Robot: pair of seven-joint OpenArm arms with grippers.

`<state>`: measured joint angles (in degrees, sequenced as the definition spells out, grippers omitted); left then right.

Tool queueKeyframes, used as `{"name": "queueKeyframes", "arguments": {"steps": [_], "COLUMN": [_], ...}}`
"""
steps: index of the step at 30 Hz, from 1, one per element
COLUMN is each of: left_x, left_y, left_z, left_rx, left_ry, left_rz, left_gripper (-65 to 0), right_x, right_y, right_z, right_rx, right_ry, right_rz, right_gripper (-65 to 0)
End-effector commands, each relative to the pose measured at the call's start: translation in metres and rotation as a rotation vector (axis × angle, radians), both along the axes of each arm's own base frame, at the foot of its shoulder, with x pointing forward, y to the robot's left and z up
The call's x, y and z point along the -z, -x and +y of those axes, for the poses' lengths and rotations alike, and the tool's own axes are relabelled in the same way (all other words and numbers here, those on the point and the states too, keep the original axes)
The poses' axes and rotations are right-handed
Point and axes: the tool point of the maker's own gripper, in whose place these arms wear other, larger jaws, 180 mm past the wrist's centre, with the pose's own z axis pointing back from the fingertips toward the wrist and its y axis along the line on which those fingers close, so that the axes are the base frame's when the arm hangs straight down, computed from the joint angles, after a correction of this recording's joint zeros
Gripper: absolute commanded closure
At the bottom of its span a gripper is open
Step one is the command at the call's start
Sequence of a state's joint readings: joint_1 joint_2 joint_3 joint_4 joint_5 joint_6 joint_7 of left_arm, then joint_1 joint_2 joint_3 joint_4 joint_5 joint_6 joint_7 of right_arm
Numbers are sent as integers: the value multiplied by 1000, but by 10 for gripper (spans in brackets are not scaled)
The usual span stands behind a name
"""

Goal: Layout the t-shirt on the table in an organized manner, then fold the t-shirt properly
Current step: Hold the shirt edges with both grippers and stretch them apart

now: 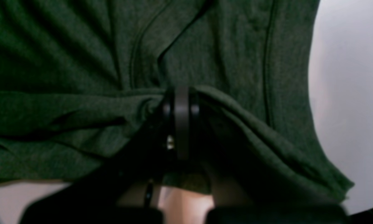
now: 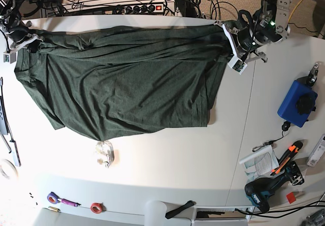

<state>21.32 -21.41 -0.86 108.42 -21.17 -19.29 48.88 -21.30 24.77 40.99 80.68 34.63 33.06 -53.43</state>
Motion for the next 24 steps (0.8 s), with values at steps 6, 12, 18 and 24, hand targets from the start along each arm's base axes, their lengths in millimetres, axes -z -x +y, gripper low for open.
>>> {"name": "queueKeyframes", "arguments": {"steps": [6,12,18,24], "left_x": [5,-2,-5,-33], "left_y": [-7,-20,-21,-30], "left_z": [19,18,17,7], "left_rx": [-19,-20,-15,11], "left_ry": [-92,-89,-91,-84], "left_rz": [30,-4,-12,-92], "left_gripper": [-211,-211,-211,-211], "right_x": [24,23,19,-24], "right_y": [45,43,40,14], "right_z": [-5,-5,-5,-17], "right_rx": [10,10,0,-4], "right_ry": [30,31,42,142], "right_rz": [234,228,222,92], "right_gripper": [-184,-189,-189,-189]}}
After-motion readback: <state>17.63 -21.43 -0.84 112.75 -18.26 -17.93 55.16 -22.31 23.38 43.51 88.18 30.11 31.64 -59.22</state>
